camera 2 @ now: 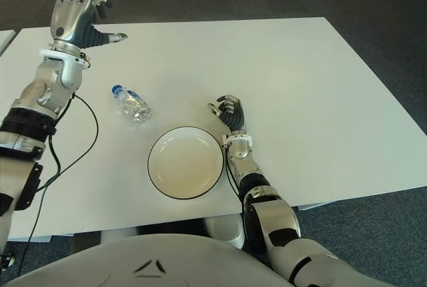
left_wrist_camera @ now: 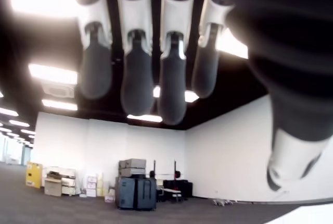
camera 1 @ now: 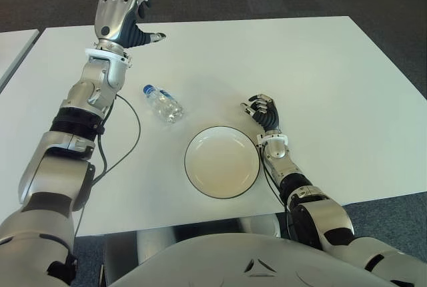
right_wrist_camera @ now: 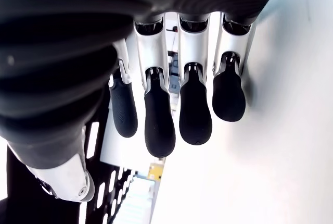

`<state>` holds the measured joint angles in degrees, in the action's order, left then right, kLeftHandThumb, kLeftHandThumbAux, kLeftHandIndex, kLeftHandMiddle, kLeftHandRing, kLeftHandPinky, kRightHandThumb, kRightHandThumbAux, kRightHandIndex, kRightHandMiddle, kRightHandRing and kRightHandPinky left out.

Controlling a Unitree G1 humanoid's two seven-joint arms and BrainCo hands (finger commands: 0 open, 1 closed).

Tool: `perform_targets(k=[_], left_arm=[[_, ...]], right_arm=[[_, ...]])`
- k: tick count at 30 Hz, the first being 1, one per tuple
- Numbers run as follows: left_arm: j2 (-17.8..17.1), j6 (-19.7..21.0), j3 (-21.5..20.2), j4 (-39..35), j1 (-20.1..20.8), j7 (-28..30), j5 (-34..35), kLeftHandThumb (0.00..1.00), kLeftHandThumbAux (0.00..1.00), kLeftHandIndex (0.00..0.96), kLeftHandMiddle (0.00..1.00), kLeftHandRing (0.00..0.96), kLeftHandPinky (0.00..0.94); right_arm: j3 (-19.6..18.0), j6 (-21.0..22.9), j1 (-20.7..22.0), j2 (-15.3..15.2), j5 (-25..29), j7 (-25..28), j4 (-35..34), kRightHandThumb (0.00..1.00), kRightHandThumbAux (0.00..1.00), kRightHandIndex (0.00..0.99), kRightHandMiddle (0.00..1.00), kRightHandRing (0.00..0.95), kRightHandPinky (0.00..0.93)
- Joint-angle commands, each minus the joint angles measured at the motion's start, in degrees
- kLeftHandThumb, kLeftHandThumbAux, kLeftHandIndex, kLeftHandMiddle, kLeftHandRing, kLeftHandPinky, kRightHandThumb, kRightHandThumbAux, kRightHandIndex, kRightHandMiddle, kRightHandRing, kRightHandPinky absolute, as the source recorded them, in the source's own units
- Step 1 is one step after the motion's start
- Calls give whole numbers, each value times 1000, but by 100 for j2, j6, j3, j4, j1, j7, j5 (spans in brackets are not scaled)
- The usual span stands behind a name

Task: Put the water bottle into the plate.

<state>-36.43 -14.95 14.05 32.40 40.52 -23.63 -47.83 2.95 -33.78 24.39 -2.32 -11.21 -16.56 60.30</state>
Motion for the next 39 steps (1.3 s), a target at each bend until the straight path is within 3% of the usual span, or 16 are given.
perform_targets(k=[1, 7, 10, 11, 14, 18, 23, 29, 33, 39], left_arm=[[-504, -478, 430, 175, 94, 448, -329, 841, 673, 402, 560, 657, 634], [-1003, -1309, 775, 489, 170, 795, -411, 830, 678, 393, 538, 628, 605], [-1128, -1540, 894, 593, 199, 845, -473, 722, 706, 414, 548, 573, 557], [-1184, -1622, 952, 625, 203, 849, -520, 509, 658, 335, 466, 491, 490], [-1284, -1800, 1152, 803, 199, 630, -761, 231, 560, 211, 313, 335, 353], [-1330, -2035, 1456, 1082, 299, 164, -1152, 123, 473, 130, 200, 216, 226], [-1252, -2178, 1950, 1673, 410, -630, -1713, 84, 343, 26, 53, 45, 41], [-1225, -2198, 2555, 2222, 571, -1407, -2277, 120, 237, 2, 5, 4, 4], [-1262, -2310, 2899, 2335, 759, -1507, -2562, 162, 198, 0, 1, 1, 0], [-1172, -2167, 3487, 2615, 891, -1696, -3069, 207, 180, 0, 0, 0, 0]], right_arm=[[-12, 82, -161, 23, -1, -23, 84, 705, 729, 434, 672, 679, 677], [2, 11, -193, 23, -20, -81, 13, 705, 730, 434, 677, 684, 673], [2, 3, -205, 24, -10, -72, -13, 705, 730, 434, 678, 685, 683], [2, 2, -210, 26, -6, -66, -23, 706, 729, 434, 678, 687, 688], [-2, 29, -209, 24, 4, -50, -22, 706, 729, 434, 679, 689, 695], [12, 91, -211, 14, -23, -77, -17, 706, 729, 434, 678, 689, 694], [45, 123, -225, -5, -79, -148, -59, 706, 729, 433, 675, 687, 693], [65, 65, -271, -15, -109, -219, -157, 705, 729, 433, 673, 686, 689], [62, 51, -295, -11, -99, -228, -194, 706, 729, 433, 674, 686, 681], [54, 43, -326, -12, -85, -228, -232, 706, 728, 434, 676, 685, 689]])
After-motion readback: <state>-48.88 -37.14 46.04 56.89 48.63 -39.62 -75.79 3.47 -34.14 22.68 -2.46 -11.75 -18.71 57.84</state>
